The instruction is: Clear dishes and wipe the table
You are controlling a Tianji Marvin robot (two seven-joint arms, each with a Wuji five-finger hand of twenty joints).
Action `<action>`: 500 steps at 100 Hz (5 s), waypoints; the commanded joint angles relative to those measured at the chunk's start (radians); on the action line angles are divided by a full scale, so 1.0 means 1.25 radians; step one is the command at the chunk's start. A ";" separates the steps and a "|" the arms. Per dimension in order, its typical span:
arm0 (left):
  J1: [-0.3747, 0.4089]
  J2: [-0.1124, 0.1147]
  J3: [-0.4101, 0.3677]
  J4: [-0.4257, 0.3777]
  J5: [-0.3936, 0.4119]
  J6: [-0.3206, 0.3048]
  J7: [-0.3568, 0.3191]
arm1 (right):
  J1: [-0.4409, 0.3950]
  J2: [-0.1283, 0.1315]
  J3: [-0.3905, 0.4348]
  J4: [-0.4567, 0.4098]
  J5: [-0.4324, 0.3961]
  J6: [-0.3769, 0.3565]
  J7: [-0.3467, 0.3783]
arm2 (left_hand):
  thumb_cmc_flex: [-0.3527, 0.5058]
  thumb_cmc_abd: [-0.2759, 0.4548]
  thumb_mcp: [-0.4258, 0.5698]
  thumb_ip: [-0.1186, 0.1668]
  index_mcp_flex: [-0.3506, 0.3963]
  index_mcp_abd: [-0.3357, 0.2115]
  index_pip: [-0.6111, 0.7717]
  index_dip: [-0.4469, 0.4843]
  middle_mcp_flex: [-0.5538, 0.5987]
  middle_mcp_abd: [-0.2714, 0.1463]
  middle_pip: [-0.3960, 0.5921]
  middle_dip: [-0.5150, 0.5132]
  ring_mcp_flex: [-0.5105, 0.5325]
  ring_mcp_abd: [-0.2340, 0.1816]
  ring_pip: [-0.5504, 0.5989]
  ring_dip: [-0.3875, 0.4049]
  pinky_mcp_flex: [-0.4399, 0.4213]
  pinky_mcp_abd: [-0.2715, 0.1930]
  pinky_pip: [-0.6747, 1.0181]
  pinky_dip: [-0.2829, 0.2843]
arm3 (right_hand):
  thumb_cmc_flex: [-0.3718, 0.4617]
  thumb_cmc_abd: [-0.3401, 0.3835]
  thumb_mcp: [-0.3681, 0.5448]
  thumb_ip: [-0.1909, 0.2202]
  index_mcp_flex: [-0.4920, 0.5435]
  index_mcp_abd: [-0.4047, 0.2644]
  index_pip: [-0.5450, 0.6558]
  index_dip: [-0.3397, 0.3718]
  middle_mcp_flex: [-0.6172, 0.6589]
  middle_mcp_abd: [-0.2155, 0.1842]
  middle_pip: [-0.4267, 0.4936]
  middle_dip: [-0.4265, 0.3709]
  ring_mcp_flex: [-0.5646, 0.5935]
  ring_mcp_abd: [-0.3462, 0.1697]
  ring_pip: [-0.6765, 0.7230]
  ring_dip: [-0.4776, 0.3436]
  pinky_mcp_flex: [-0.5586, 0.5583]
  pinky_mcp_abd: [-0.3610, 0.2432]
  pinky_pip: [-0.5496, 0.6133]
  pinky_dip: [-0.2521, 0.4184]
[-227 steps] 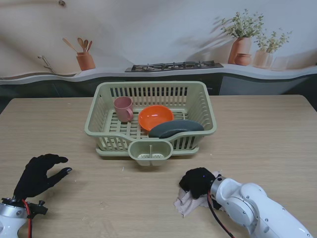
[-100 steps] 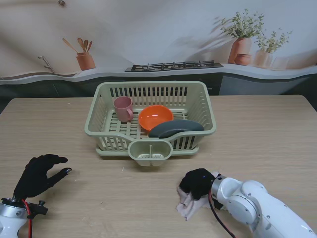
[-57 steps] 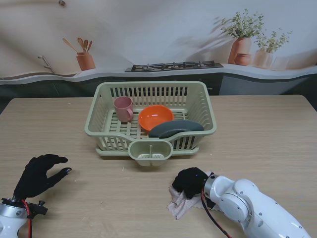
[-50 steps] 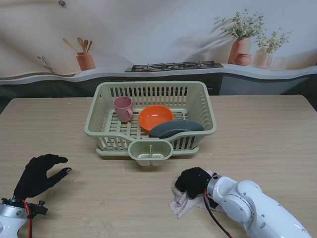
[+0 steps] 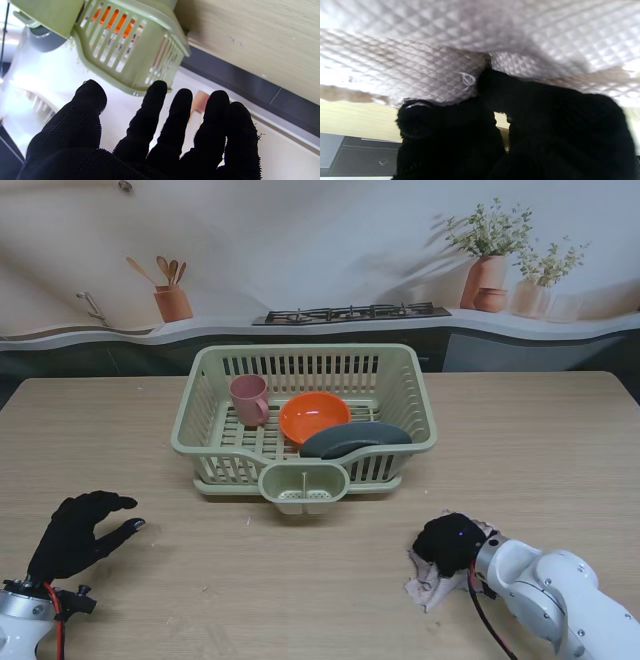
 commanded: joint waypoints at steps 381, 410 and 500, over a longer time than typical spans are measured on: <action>0.151 0.025 -0.006 -0.191 -0.079 0.094 -0.227 | -0.020 -0.052 0.136 0.089 0.340 -0.003 -0.154 | 0.014 0.014 0.020 0.020 0.012 0.003 -0.018 -0.007 -0.042 0.008 -0.030 -0.029 -0.058 0.006 -0.040 -0.020 -0.046 -0.044 -0.037 -0.047 | -0.295 0.074 -0.263 0.072 -0.353 0.149 -0.396 0.063 -0.366 -0.096 -0.179 -0.045 -0.379 -0.075 -0.314 0.049 -0.405 -0.130 -0.320 -0.090; 0.145 0.037 0.015 -0.224 -0.096 0.125 -0.287 | -0.015 -0.057 0.143 0.111 0.344 0.009 -0.181 | -0.003 -0.002 0.053 0.018 0.006 0.000 -0.022 -0.011 -0.048 0.002 -0.033 -0.030 -0.064 -0.002 -0.047 -0.024 -0.053 -0.055 -0.052 -0.060 | -0.293 0.078 -0.267 0.073 -0.350 0.155 -0.407 0.058 -0.366 -0.094 -0.184 -0.047 -0.378 -0.075 -0.320 0.046 -0.406 -0.121 -0.326 -0.095; 0.002 0.084 0.227 -0.258 -0.065 0.295 -0.464 | -0.018 -0.057 0.144 0.113 0.337 0.018 -0.187 | -0.070 -0.147 0.308 -0.009 -0.088 -0.055 -0.066 -0.029 -0.160 -0.079 -0.057 -0.037 -0.145 -0.104 -0.115 -0.052 -0.129 -0.132 -0.115 -0.122 | -0.288 0.079 -0.269 0.074 -0.341 0.157 -0.415 0.054 -0.364 -0.092 -0.189 -0.048 -0.377 -0.071 -0.328 0.043 -0.408 -0.117 -0.332 -0.100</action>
